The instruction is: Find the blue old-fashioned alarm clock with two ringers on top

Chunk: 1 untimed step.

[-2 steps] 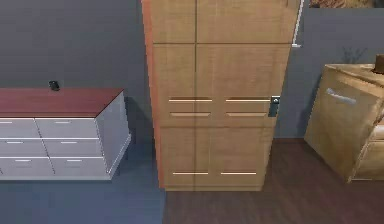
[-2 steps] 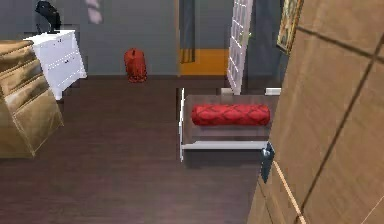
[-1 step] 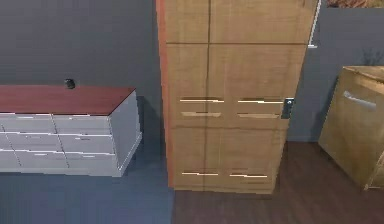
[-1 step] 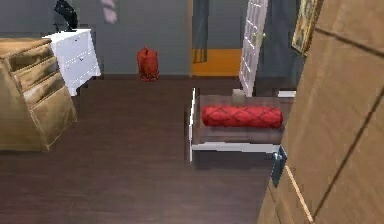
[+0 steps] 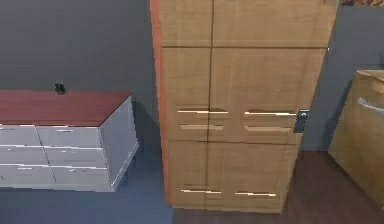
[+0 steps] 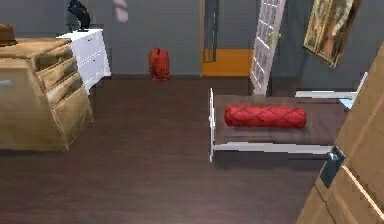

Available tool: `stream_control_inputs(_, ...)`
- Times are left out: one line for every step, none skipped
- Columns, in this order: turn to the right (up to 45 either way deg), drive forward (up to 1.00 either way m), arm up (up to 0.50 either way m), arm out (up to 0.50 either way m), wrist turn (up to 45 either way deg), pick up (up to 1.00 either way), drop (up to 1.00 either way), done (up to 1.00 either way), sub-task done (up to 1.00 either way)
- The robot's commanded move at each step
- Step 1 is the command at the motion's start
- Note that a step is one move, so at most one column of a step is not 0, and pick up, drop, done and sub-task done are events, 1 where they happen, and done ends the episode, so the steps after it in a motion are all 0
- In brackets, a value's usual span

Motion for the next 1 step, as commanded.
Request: stream_control_inputs(-45.0, 0.0, 0.0, 0.0, 0.0, 0.0, 0.0, 0.0, 0.0)
